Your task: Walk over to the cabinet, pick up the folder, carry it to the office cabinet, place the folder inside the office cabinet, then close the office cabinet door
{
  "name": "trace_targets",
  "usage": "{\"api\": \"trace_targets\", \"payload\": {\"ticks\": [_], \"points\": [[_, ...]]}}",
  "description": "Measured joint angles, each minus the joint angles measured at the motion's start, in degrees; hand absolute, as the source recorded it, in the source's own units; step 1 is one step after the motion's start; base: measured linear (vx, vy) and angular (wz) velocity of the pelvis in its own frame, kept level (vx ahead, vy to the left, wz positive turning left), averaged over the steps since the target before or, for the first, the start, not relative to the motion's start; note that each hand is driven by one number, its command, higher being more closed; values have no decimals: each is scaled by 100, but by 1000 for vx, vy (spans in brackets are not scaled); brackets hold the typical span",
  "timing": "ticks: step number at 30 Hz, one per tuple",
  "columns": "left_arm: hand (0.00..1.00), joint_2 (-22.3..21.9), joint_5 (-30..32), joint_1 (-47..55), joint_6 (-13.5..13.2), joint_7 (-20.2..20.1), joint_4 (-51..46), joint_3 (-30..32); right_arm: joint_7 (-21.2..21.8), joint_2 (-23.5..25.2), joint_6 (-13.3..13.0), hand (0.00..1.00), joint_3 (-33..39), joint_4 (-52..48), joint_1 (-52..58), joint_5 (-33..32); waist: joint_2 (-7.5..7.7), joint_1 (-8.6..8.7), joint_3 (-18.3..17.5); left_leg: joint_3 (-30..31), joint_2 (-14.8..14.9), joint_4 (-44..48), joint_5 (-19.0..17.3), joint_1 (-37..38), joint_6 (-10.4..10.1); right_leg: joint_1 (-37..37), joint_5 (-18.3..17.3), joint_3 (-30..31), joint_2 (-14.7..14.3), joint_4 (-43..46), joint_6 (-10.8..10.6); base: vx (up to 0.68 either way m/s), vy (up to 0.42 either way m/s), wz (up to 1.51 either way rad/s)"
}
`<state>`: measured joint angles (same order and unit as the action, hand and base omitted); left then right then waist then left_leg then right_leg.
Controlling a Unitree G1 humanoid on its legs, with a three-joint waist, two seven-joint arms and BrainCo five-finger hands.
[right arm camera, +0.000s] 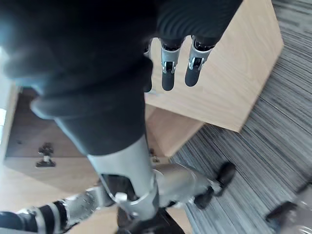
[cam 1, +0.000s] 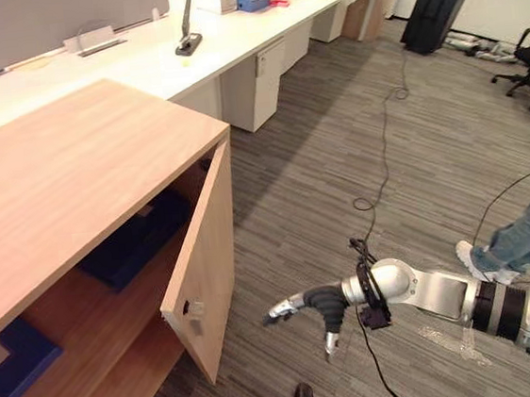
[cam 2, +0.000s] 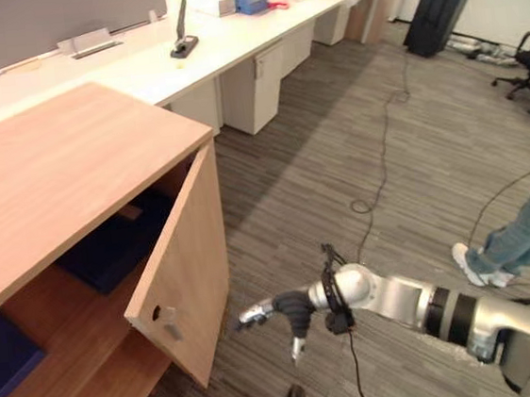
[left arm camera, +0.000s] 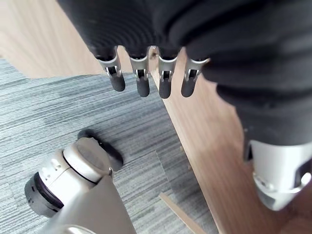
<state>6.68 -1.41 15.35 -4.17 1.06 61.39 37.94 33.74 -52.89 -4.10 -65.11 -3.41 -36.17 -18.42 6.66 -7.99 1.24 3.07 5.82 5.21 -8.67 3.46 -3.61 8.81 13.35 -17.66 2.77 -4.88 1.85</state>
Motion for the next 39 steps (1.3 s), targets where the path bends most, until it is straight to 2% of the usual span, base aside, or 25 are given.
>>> {"api": "trace_targets", "payload": {"ticks": [4, 7, 9, 10, 11, 12, 13, 15, 16, 17, 18, 19, 20, 21, 22, 23, 24, 25, 26, 29, 31, 35, 38, 39], "points": [[0, -116, -114, -2, 16, -30, -1, 146, -18, -187, 18, 0, 47, 110, -9, 187, 1, -124, 17, 133, 11, -6, 86, -54, -30, -26, 1, -129, 15, 1, 6, 65, 65, 19], [0, -211, -117, -44, 24, -33, -3, 139, -60, 177, 16, 0, 119, 646, -4, 190, 44, -205, 52, 295, -19, 17, 92, -78, -20, -103, -48, -280, 49, -33, -58, 13, 85, 27], [0, -208, -119, -136, 23, -33, -13, 30, -199, 884, 27, 0, 400, 1739, 59, 349, 113, -313, 106, 410, -64, 115, 50, -167, 42, -133, -86, -418, 123, -36, -98, -36, 86, 34], [0, -214, -140, -194, 24, -34, -11, -119, -396, 1368, 41, 0, 624, 2498, 85, 588, 98, -430, 172, 451, -90, 135, 20, -185, 82, -148, -109, -441, 154, -34, -102, -36, 92, 28], [0, -215, -160, -204, 24, -33, -13, -240, -474, 1629, 52, 0, 804, 2890, 122, 737, 80, -446, 196, 485, -102, 137, 19, -188, 74, -159, -110, -441, 163, -35, -101, -29, 95, 29], [0, -228, -225, -216, 23, -32, -12, -442, -678, 2172, 60, 0, 1220, 3649, 201, 982, 51, -505, 234, 591, -136, 140, 15, -192, 60, -196, -110, -458, 195, -34, -101, -4, 119, 37], [0, -283, -311, -220, 22, -26, -13, -691, -984, 2797, 44, 0, 1727, 4512, 238, 1227, -14, -553, 278, 686, -175, 163, -8, -216, 22, -229, -113, -538, 262, -34, -106, 10, 127, 41], [0, -308, -340, -254, 19, -18, -20, -829, -1234, 3243, 30, 0, 2280, 5167, 292, 1394, -110, -570, 343, 795, -217, 236, -22, -250, 22, -287, -134, -635, 334, 5, -134, 35, 110, 40], [0, -351, -338, -305, 17, -15, -24, -996, -1528, 3530, 19, 0, 2835, 5738, 416, 1618, -245, -559, 429, 998, -300, 355, -64, -254, 41, -386, -205, -803, 441, 103, -203, 68, 154, 75], [0, -426, -324, -341, 5, -12, -21, -1118, -1854, 3635, 45, 0, 3370, 6141, 614, 2050, -465, -521, 544, 1228, -406, 492, -98, -260, 96, -358, -434, -970, 665, 583, -315, 79, 175, 90], [0, -440, -301, -342, -6, -12, -7, -1223, -1989, 3644, 57, 0, 3596, 6292, 756, 2235, -545, -468, 565, 1380, -492, 556, -75, -295, 136, -263, -597, -1038, 826, 967, -356, 115, 229, 118], [0, -434, -245, -329, -3, -12, 1, -1336, -2266, 3688, 143, 0, 4251, 6557, 1198, 2537, -629, -354, 587, 1715, -691, 544, -30, -325, 229, 2, -933, -874, 1237, 1895, -401, 113, 165, 111], [0, -417, -226, -324, 15, -7, 8, -1390, -2349, 3733, 184, 0, 4569, 6652, 1401, 2638, -649, -309, 597, 1887, -749, 511, 36, -321, 270, 43, -950, -654, 1327, 2105, -421, 144, 155, 159], [0, -371, -198, -322, 21, 2, -7, -1513, -2488, 3829, 248, 0, 5203, 6857, 1809, 2659, -688, -154, 612, 2228, -829, 478, 155, -346, 214, 42, -953, -134, 1364, 2323, -416, 138, 76, 155], [0, -267, -102, -323, 21, 9, -60, -1693, -2607, 3989, 306, 0, 6013, 7106, 2188, 2649, -677, -88, 664, 2566, -891, 492, 226, -350, 194, 40, -1275, 591, 1296, 2457, -451, 152, 33, 159], [0, -195, -31, -329, 22, 10, -61, -1787, -2663, 4076, 337, 0, 6413, 7219, 2367, 2644, -629, -51, 677, 2719, -927, 522, 254, -368, 174, 21, -1472, 952, 1235, 2421, -555, 160, -73, 141], [0, -126, 222, -338, 25, 9, -77, -1905, -2838, 4186, 452, 0, 7105, 7445, 2696, 2644, -464, 0, 592, 2962, -1101, 585, 271, -497, 149, -108, -1690, 1401, 1220, 2173, -748, 134, -123, 104], [0, -123, 326, -342, 32, 8, -120, -1911, -2923, 4215, 480, 0, 7351, 7523, 2832, 2644, -449, 8, 579, 3037, -1176, 657, 260, -568, 128, -248, -1749, 1518, 1246, 2030, -843, 162, -140, 102], [0, -192, 431, -397, 44, 5, -277, -1891, -3082, 4303, 558, 0, 7914, 7549, 3159, 2644, -485, 16, 596, 3146, -1248, 725, 277, -659, 55, -364, -1861, 1345, 1303, 1884, -1030, 157, -141, 63], [0, -421, 411, -400, 47, 16, -710, -1872, -3293, 4558, 669, 0, 8632, 7317, 3828, 2561, -646, 207, 486, 3297, -1111, 745, 305, -719, -3, -656, -1920, 784, 1248, 1720, -1117, 119, -162, 73], [0, -500, 426, -405, 29, 14, -890, -1887, -3347, 4635, 690, 0, 8729, 7144, 4008, 2477, -706, 219, 433, 3283, -1050, 745, 299, -734, -20, -715, -1920, 693, 1180, 1669, -1117, 34, -94, 23], [0, -553, 677, -398, 0, -8, -1021, -1896, -3434, 4870, 681, 0, 9058, 6822, 4257, 2372, -667, 264, 376, 3125, -863, 720, 263, -750, -76, -790, -1927, 571, 1040, 1612, -1102, -23, -68, 11], [0, -515, 681, -392, 5, 7, -1020, -1893, -3511, 4941, 665, 0, 9073, 6755, 4253, 2317, -619, 341, 381, 3018, -844, 912, 224, -962, -133, -809, -1935, 393, 985, 1621, -1069, -55, -37, 34], [0, -478, 680, -398, 9, 32, -1022, -1879, -3526, 4993, 653, 0, 9075, 6660, 4236, 2171, -606, 460, 415, 1929, -619, 1266, 182, -1338, -30, -878, -1923, 133, 1017, 1637, -1034, -76, -2, 63]]}}
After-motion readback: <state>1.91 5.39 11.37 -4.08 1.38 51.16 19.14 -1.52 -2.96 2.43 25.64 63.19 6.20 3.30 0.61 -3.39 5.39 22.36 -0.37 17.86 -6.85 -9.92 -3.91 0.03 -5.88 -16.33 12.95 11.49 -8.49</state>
